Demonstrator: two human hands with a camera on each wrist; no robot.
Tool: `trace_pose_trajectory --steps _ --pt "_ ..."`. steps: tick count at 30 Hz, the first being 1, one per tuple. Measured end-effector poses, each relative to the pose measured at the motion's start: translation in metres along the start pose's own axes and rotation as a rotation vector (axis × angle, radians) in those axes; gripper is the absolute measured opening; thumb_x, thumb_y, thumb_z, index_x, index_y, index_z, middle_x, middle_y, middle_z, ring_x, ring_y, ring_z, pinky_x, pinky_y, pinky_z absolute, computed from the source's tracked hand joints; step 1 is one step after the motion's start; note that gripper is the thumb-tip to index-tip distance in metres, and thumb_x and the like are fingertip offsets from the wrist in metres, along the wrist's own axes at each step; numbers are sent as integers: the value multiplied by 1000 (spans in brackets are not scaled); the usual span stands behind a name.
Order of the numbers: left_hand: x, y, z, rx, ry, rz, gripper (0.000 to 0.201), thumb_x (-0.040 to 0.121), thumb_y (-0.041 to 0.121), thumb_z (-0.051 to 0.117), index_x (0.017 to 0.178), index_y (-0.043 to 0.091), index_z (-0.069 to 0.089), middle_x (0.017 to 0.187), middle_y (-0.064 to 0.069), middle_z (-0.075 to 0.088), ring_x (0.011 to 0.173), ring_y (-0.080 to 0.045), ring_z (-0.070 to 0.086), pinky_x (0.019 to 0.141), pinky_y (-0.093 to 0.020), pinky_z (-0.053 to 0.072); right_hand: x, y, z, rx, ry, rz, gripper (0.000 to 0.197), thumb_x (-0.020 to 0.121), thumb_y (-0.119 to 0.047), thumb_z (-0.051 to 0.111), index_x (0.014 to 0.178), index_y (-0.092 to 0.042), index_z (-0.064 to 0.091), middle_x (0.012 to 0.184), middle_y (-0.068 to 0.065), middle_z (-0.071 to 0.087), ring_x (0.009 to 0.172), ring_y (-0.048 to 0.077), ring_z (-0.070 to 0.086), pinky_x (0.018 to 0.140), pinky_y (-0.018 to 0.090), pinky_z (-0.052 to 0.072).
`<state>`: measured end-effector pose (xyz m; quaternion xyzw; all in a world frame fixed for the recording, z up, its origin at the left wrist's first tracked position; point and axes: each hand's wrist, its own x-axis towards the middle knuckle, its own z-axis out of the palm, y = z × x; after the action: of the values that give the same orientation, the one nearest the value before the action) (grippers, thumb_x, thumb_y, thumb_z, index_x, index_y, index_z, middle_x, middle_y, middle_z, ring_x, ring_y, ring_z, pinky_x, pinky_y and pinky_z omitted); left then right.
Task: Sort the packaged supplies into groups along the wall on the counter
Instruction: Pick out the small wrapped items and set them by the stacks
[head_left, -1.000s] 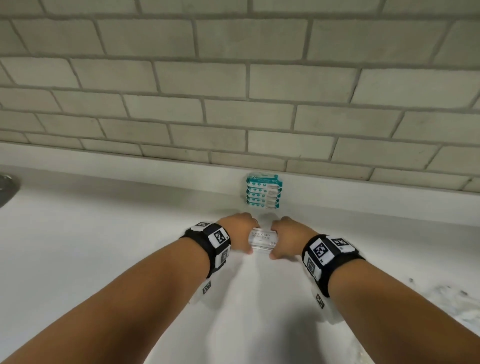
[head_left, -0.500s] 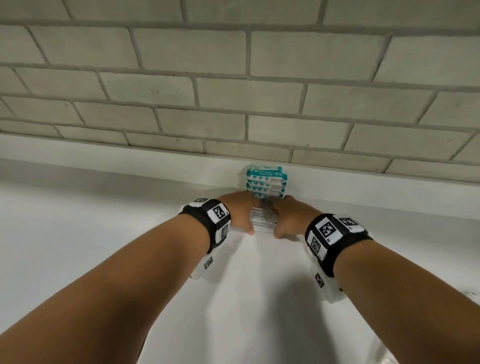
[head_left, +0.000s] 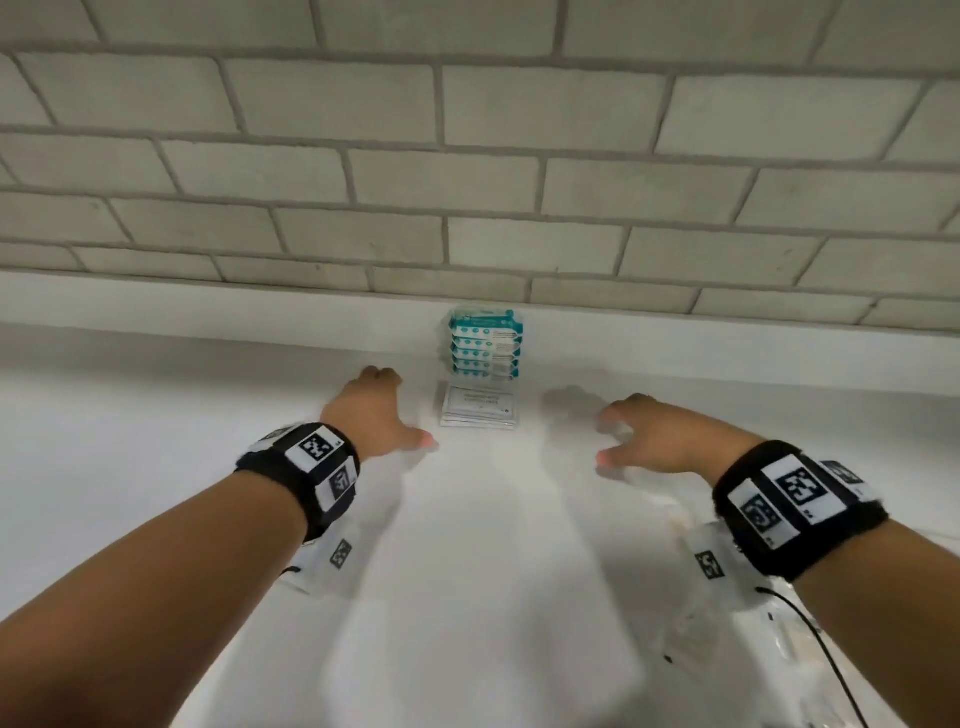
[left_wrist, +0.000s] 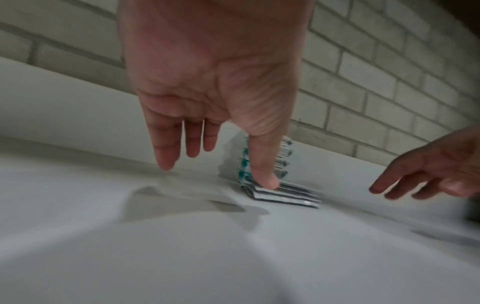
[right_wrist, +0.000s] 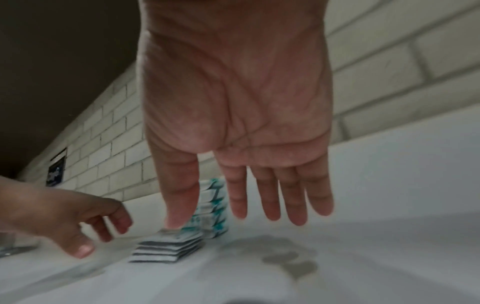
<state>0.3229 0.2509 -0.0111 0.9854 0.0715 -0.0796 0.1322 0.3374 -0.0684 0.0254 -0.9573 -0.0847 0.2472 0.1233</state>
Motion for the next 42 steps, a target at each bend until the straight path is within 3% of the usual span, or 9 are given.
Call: trace_pose_trajectory --steps 6,9,11,14,26,30,34,39,42 --pt "-69 65 18 14 -19 248 72 79 51 67 138 18 40 139 -2 39 126 -23 44 102 -35 42 -79 82 1 -143 -7 358 51 92 -36 53 135 -8 50 134 8 54 114 24 54 92 29 44" --pt "-102 120 40 21 -156 463 65 83 51 63 138 26 39 138 4 39 127 -20 42 100 -35 41 -117 84 20 -150 -99 319 48 96 -32 47 139 -11 48 139 3 51 116 20 52 87 24 40" --pt "-125 156 54 63 -268 621 63 86 48 60 142 30 37 143 4 37 131 -21 38 104 -38 39 -138 86 29 -20 -91 259 51 97 -32 48 146 -20 39 150 -1 39 133 18 42 99 25 36" --pt "-157 192 73 173 -362 736 63 89 47 55 146 33 33 150 1 33 135 -25 33 108 -43 35 -163 101 32 94 14 220 51 96 -39 52 144 -27 40 153 -5 36 136 16 40 106 27 31" --pt "-196 205 76 400 -212 466 47 91 50 48 127 21 55 132 -6 44 120 -29 43 100 -40 40 -232 189 47 -72 -100 222 40 96 -30 52 135 -22 52 142 -3 49 128 18 47 109 32 37" --pt "-218 237 91 185 -159 613 34 87 41 62 116 25 61 125 1 49 115 -22 45 96 -33 39 -240 198 58 -71 -171 77 53 93 -29 56 144 -30 42 151 -12 38 137 11 38 115 32 29" --pt "-244 269 122 189 -260 683 53 77 41 69 126 29 52 119 4 49 111 -17 44 85 -28 36 -248 199 69 -70 -245 -84 60 92 -29 57 147 -37 33 156 -21 22 143 8 26 118 33 20" --pt "-253 289 133 153 -123 472 46 85 39 58 128 23 47 120 0 55 107 -21 53 85 -31 43 -252 215 68 -76 -224 -163 56 93 -28 56 145 -37 38 155 -23 25 141 9 31 116 36 22" --pt "-255 289 130 198 -14 349 41 91 42 50 121 14 44 103 -2 61 92 -22 59 73 -31 45 -251 231 68 -41 -215 -175 51 93 -28 56 141 -36 45 150 -26 32 136 6 37 115 34 26"
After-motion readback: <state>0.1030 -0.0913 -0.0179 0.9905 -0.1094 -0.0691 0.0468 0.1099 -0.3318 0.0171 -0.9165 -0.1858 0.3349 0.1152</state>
